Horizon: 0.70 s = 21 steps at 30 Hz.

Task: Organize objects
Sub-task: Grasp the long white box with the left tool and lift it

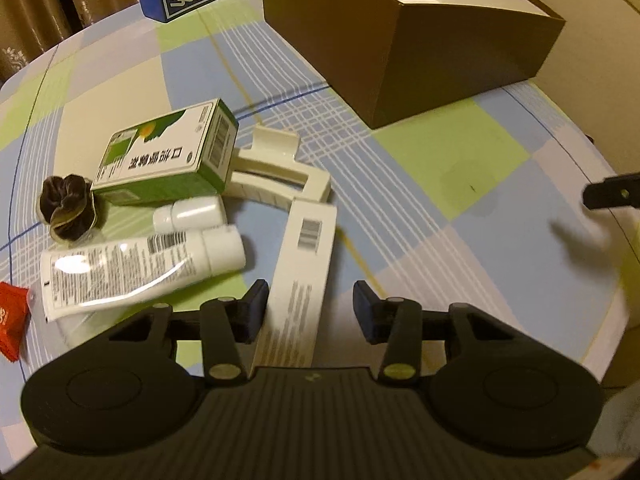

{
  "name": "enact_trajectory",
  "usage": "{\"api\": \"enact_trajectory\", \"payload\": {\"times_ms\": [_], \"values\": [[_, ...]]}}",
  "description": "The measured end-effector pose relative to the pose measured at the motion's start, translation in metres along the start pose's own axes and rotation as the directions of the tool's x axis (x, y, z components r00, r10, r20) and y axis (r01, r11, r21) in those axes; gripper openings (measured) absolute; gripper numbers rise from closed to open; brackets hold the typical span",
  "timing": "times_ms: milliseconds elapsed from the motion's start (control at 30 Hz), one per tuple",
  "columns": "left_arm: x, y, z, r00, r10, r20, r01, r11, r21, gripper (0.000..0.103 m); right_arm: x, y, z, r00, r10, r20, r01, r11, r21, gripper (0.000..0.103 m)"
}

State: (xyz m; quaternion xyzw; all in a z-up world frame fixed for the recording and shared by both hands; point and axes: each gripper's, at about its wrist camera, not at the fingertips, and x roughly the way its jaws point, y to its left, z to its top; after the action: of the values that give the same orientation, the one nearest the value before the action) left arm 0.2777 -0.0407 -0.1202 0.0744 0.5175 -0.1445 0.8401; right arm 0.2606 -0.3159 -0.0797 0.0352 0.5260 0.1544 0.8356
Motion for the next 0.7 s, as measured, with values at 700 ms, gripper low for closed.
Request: {"api": "enact_trajectory", "payload": {"times_ms": [700], "values": [[-0.049, 0.041, -0.047, 0.990, 0.139, -0.007, -0.137, 0.959, -0.249, 0.021, 0.025, 0.063, 0.023, 0.977, 0.212, -0.017, -0.210, 0.944, -0.253, 0.065]]}}
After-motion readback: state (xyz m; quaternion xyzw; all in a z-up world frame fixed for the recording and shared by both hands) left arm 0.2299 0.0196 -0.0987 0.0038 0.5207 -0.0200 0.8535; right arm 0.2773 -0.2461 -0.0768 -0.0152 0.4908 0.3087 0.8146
